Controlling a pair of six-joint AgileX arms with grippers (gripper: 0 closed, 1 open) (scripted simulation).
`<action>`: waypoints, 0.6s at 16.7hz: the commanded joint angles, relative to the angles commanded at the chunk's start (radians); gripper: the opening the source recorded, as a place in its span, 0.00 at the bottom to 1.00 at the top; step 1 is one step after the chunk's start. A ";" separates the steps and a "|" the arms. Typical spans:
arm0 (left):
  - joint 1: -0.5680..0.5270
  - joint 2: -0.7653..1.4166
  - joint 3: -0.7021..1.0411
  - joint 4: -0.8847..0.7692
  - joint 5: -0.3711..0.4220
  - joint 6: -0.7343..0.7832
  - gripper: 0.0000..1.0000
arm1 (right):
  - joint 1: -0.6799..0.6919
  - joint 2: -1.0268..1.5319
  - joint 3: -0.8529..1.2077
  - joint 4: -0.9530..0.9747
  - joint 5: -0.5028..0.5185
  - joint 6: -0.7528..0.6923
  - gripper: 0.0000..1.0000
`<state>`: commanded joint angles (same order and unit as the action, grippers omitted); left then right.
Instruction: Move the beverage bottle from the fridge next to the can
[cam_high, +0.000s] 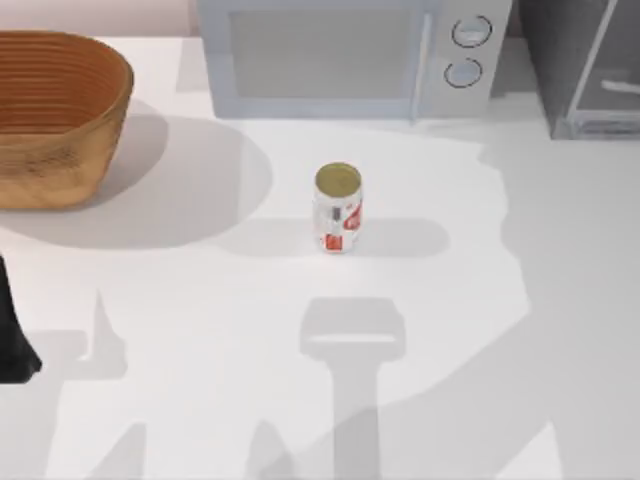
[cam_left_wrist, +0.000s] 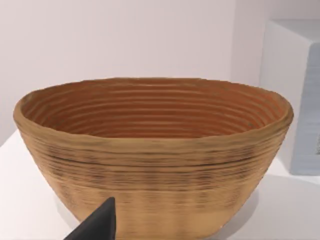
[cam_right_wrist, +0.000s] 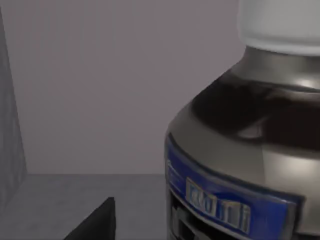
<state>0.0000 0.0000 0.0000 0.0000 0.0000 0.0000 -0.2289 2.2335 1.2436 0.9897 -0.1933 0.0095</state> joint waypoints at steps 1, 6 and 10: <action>0.000 0.000 0.000 0.000 0.000 0.000 1.00 | 0.003 0.014 0.027 -0.013 0.003 0.000 1.00; 0.000 0.000 0.000 0.000 0.000 0.000 1.00 | 0.005 0.029 0.056 -0.027 0.006 0.000 1.00; 0.000 0.000 0.000 0.000 0.000 0.000 1.00 | 0.005 0.029 0.056 -0.027 0.006 0.000 0.70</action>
<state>0.0000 0.0000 0.0000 0.0000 0.0000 0.0000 -0.2236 2.2628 1.2997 0.9623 -0.1875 0.0092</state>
